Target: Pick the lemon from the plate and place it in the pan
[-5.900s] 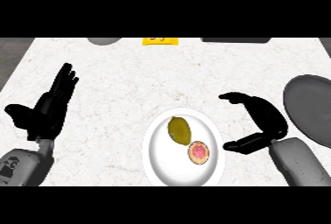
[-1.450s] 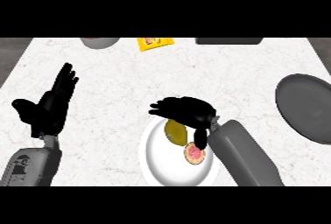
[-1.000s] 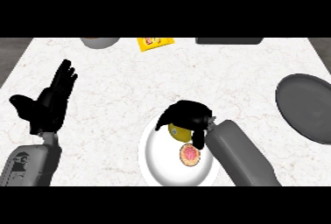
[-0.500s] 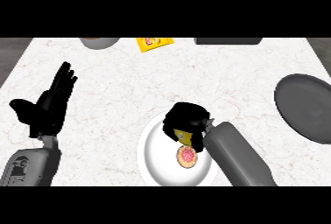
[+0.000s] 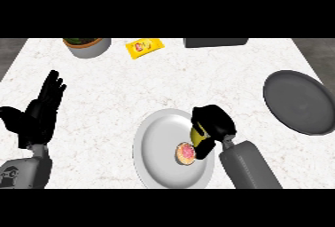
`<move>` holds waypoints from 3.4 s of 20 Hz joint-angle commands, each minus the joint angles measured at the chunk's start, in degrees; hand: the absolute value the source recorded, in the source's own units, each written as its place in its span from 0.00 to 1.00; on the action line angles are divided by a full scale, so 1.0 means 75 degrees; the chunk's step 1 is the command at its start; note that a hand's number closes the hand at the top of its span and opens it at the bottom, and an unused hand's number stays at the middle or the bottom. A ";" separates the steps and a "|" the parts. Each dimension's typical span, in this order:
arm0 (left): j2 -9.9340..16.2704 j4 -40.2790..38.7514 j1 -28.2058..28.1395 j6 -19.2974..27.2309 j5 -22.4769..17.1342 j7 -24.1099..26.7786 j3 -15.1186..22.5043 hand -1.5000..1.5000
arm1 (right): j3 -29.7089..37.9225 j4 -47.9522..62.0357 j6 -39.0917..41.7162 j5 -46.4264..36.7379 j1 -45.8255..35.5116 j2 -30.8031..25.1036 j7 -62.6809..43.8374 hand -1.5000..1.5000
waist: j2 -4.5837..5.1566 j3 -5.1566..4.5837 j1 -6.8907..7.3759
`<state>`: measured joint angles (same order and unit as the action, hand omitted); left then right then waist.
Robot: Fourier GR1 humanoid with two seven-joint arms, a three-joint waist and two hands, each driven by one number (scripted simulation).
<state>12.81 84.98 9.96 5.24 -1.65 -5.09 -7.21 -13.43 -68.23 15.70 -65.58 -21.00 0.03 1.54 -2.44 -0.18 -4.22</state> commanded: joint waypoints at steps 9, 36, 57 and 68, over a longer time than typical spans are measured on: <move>-0.0195 0.0170 0.0124 0.0091 0.0099 -0.0068 0.0198 0.50 | -0.0308 -0.5939 -0.0824 -0.0332 0.2253 -0.0004 -0.3372 1.00 | 0.0216 0.0019 0.0195; -0.0325 -0.0156 0.0676 -0.0202 0.0167 0.0019 0.0367 0.50 | 0.6035 0.0856 -0.3185 0.2214 -0.0511 -0.3868 0.0607 1.00 | 0.0425 0.0044 0.0787; -0.0364 -0.0094 0.0704 -0.0353 0.0090 0.0054 0.0365 0.50 | 0.7048 0.7105 -0.2341 0.3336 -0.2330 -0.5082 0.3485 0.00 | 0.0517 0.0077 0.0972; -0.0343 -0.0168 0.0356 -0.0115 0.0312 0.0304 0.0220 0.50 | 0.8631 0.7193 -0.0977 0.5353 -0.1350 -0.5357 0.5476 0.00 | 0.0353 0.0039 0.0553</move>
<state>10.21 84.72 13.98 3.68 -0.08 -4.95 -4.93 48.37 -15.22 1.70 -29.68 -35.49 -38.69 38.01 0.59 0.22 1.21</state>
